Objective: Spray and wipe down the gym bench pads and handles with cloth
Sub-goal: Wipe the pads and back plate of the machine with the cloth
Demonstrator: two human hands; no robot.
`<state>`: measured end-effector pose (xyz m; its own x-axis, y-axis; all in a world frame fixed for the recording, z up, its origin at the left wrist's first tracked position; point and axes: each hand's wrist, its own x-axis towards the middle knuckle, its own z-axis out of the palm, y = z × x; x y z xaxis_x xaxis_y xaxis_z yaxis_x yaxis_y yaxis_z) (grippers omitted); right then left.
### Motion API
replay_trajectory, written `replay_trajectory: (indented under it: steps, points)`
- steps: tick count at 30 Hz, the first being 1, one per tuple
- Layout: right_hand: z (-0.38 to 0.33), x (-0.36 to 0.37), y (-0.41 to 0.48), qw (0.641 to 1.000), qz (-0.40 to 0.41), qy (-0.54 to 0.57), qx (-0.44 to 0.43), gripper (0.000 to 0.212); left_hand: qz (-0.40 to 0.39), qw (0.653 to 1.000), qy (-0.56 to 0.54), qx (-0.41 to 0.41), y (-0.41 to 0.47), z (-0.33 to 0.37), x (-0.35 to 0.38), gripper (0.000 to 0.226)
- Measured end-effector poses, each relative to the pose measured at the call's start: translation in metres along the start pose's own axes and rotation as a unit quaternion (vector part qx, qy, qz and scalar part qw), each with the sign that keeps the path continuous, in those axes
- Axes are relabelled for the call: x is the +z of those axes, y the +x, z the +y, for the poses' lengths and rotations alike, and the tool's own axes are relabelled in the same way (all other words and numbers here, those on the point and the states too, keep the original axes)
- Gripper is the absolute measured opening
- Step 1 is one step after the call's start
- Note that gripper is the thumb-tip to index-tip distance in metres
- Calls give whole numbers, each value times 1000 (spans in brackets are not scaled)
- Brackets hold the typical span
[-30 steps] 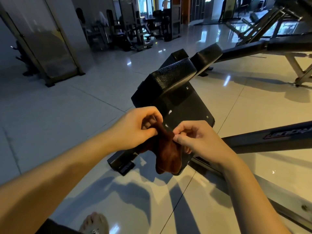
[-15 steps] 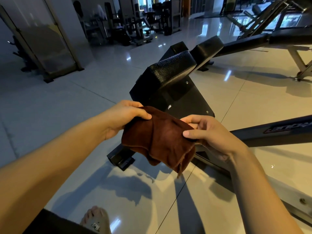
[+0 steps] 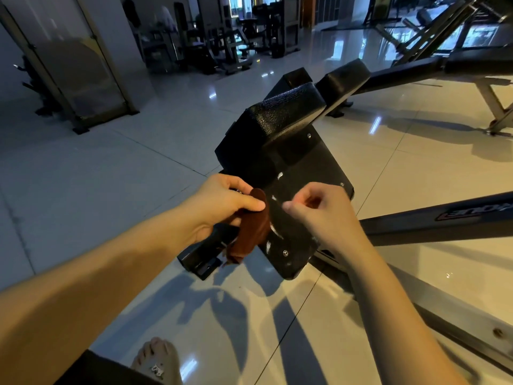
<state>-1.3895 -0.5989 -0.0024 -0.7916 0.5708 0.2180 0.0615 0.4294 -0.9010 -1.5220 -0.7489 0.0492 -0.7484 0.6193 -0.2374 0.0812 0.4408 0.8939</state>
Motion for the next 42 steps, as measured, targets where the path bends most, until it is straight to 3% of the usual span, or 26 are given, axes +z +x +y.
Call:
replay_trajectory:
  steps: [3,8,16,20,23,26,32,37,42]
  points:
    - [-16,15,-7,991,-103,79,-32,11,6,999,-42,-11,-1,-1,7,23]
    - [-11,17,-4,995,-74,65,-10,27,-25,992,-116,-33,-4,2,7,11]
    - [-9,19,-3,995,-68,70,17,18,-25,1000,-10,8,-5,-2,11,12]
    - [-5,13,-3,982,-102,145,61,2,-43,999,-7,9,-3,-5,13,15]
    - [-1,7,-2,973,-118,180,89,10,-32,999,34,25,-3,-6,15,15]
    - [-2,-6,2,974,-120,160,107,18,-28,995,86,33,1,-5,10,17]
    - [-9,-43,19,982,-173,43,70,11,-119,971,205,44,-3,1,8,16]
    - [-5,-50,24,984,-177,-11,-13,15,-147,963,203,104,-8,8,11,18]
    - [14,-37,21,990,-139,20,-23,15,-148,961,189,140,-7,12,14,23]
